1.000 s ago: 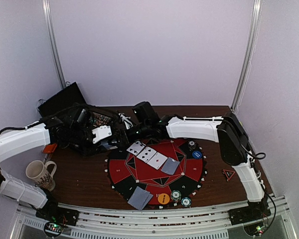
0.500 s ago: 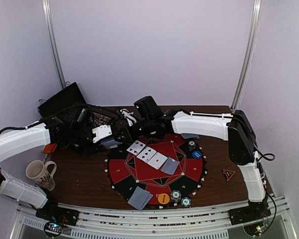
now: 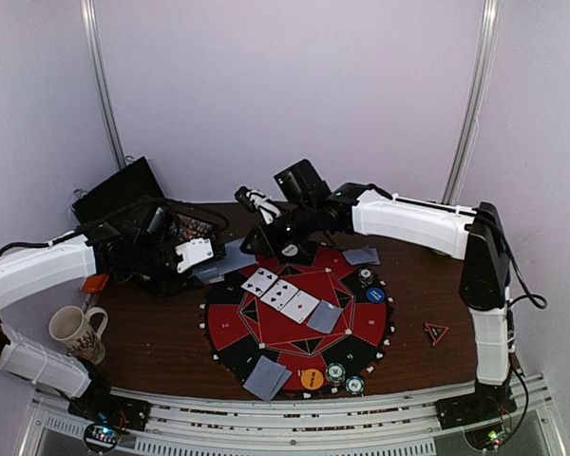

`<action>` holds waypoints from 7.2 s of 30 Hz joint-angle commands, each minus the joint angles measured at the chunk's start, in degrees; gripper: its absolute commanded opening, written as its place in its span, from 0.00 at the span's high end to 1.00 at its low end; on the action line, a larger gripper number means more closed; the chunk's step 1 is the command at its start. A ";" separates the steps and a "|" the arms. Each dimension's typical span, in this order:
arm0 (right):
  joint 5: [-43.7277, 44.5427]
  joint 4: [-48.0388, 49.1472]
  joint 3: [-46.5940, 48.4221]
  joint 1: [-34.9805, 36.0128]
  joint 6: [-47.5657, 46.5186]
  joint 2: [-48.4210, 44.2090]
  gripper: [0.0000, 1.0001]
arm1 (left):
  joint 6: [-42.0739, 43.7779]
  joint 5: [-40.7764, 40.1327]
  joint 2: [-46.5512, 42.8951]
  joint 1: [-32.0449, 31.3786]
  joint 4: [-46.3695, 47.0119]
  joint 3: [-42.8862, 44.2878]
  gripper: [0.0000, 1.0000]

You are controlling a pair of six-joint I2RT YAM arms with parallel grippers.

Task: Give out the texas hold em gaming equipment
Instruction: Pick up the poker card from the face-down deck piles, then place the poker card in the community card area, then place the face-down deck piles at the center of the board, then reset both arms

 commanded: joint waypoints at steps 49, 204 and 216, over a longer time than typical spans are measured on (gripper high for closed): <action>13.66 -37.52 -20.74 -11.07 -45.52 -3.10 1.00 | 1.08 2.18 2.08 -0.23 3.85 1.75 0.53; 26.20 99.72 -96.86 -50.32 -1.42 -31.03 0.00 | -29.55 -15.23 17.97 30.01 113.37 -42.45 0.02; 26.28 99.60 -96.49 -50.04 -1.81 -30.64 0.00 | -29.80 -15.09 18.02 30.20 112.57 -42.17 0.02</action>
